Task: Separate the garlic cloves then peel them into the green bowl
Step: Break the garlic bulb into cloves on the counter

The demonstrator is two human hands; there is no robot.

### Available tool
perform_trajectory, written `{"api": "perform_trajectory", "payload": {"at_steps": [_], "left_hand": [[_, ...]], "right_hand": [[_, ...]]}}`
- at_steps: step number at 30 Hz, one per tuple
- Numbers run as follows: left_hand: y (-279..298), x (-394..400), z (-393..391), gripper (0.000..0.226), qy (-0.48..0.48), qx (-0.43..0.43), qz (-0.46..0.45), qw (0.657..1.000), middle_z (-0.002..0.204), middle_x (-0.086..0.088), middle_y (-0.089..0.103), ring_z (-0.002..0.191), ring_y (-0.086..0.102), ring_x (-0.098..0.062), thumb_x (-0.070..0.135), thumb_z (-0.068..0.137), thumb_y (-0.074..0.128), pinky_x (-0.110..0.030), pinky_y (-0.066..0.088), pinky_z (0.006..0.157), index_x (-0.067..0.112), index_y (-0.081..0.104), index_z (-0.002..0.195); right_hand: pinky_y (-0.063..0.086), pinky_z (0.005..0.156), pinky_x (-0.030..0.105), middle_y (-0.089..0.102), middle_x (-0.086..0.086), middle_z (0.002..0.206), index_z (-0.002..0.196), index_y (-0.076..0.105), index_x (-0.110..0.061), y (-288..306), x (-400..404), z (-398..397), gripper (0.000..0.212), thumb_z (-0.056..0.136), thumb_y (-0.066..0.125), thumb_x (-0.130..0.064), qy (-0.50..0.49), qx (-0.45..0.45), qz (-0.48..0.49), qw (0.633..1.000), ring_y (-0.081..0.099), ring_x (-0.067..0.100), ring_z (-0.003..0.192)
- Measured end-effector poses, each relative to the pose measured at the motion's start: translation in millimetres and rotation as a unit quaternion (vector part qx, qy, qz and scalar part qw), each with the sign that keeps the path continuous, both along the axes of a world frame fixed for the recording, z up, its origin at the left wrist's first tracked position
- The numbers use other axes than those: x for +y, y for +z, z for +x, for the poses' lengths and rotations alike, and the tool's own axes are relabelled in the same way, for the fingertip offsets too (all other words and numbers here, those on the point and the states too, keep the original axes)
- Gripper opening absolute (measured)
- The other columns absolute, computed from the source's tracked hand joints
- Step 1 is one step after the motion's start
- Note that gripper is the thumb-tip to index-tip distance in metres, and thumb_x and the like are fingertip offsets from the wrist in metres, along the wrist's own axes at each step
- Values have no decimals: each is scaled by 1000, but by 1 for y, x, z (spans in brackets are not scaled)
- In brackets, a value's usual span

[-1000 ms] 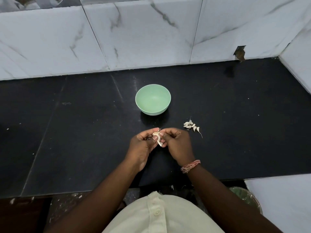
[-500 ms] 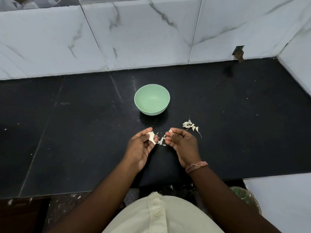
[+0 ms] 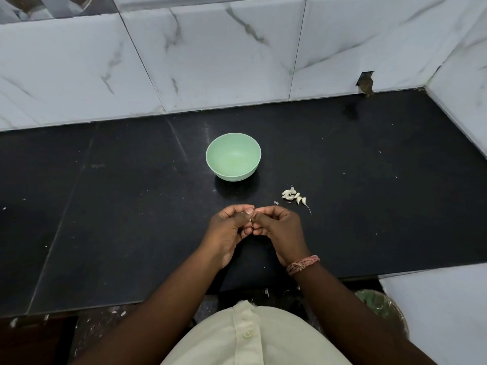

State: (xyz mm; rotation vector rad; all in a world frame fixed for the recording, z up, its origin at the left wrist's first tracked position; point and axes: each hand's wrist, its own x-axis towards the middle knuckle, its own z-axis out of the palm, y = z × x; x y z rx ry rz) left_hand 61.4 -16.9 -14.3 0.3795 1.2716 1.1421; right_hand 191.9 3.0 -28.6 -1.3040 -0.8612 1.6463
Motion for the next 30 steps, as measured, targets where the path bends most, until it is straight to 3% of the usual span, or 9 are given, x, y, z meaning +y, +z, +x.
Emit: {"api": "perform_trajectory", "payload": {"at_steps": [4,8,10,12,13,17,22,25,30], "left_hand": [[0,0,-3,14,41,-8,-20,999,79,-5,71,66,62,-10,3,98,59,-19,55,63,6,73,100],[-1,1,-5,10,74,-27,-30,996,76,-1,68,61,59,-8,10,97,64,-17,53,59,8,74,97],[-2,0,-3,8,76,-30,-34,996,76,0,69,59,60,-7,13,95,66,-17,53,57,8,73,97],[-2,-1,-2,8,74,-25,-39,996,76,0,72,58,62,-5,14,94,68,-16,52,57,8,73,98],[-2,-1,-2,8,73,-23,-41,996,77,0,73,58,62,-5,14,94,69,-16,52,57,8,73,97],[-3,-1,-3,5,79,-17,-48,996,74,-2,72,58,62,-6,13,91,72,-16,52,55,8,72,93],[-4,-1,-2,8,39,-5,-50,998,73,-3,71,63,59,-10,12,90,72,-16,51,55,6,73,95],[-4,0,-2,14,25,-8,-53,998,78,-2,72,67,60,-10,17,90,71,-17,53,57,6,74,97],[-5,4,-5,21,50,-52,-70,995,86,-6,71,75,64,-14,17,103,56,-23,60,65,2,71,107]], "right_hand": [[58,60,27,72,19,82,98,71,8,-1,1,-1,9,96,64,2,6,-8,-2,1000,67,17,66],[61,74,31,75,6,94,103,74,-12,-8,0,-2,27,98,52,4,43,-193,80,977,71,17,83],[55,91,30,76,1,103,102,76,-13,-5,-2,-3,21,93,61,-3,68,-322,155,931,69,12,102],[51,91,30,76,2,97,82,75,-9,3,-4,-3,8,88,74,-15,44,-378,206,902,66,10,108],[50,87,33,74,2,92,76,71,-9,4,-3,-3,16,85,79,-20,27,-389,221,894,67,11,105],[46,78,25,55,-6,97,89,57,-18,2,2,0,31,75,85,-20,33,-385,283,878,56,11,88],[48,82,22,62,-6,102,111,76,-22,2,4,1,27,88,68,-10,124,-363,287,878,60,8,88],[48,82,19,69,-9,92,98,79,-19,-3,4,4,15,90,70,-9,80,-336,275,897,64,4,88],[51,76,22,72,-11,81,84,73,-17,-7,15,23,7,91,72,-16,-68,-310,131,939,65,-1,76]]}}
